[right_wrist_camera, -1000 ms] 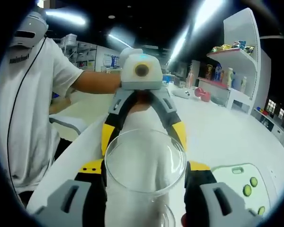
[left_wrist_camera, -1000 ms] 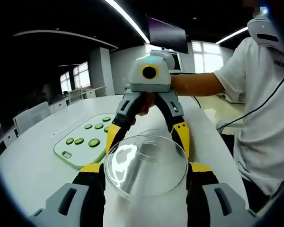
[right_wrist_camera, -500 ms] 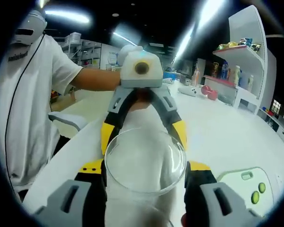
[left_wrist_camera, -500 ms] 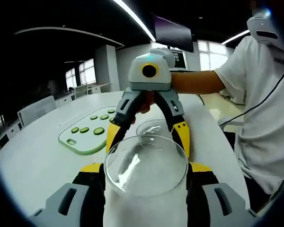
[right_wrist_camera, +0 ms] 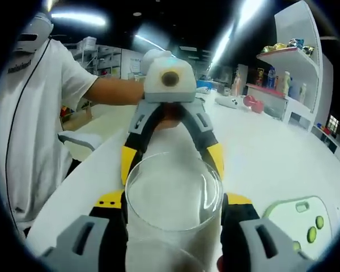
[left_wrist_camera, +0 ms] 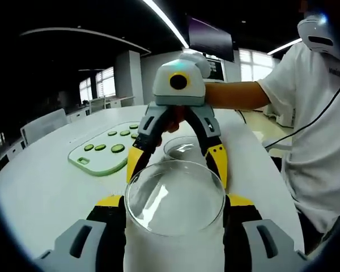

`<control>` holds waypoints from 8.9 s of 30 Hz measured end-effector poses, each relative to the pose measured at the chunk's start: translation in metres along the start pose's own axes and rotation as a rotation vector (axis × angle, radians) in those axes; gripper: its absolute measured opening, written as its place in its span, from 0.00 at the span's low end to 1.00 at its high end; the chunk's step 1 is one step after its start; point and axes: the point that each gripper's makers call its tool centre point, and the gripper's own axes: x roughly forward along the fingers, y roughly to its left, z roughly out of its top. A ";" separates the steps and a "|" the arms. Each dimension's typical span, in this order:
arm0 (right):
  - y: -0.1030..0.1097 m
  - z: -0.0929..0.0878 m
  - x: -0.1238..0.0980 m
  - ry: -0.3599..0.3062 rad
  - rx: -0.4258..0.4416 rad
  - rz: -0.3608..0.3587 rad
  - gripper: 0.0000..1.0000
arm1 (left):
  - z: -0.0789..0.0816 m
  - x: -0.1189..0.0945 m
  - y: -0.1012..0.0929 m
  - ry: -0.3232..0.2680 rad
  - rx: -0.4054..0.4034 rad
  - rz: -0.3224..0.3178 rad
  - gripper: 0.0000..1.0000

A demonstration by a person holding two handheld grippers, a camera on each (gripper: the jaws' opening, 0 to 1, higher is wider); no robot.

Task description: Open the petri dish lid, add cucumber slices into the petri dish, and close the lid

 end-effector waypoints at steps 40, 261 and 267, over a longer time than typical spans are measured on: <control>0.000 0.004 -0.001 -0.025 0.069 0.005 0.69 | -0.006 0.000 -0.006 -0.012 -0.044 -0.017 0.76; -0.077 0.004 -0.359 0.109 0.279 -0.866 0.58 | 0.043 -0.177 -0.035 -0.270 -0.092 0.813 0.75; -0.099 -0.016 -0.341 0.155 0.302 -0.834 0.57 | 0.039 -0.175 -0.035 -0.260 -0.100 0.806 0.75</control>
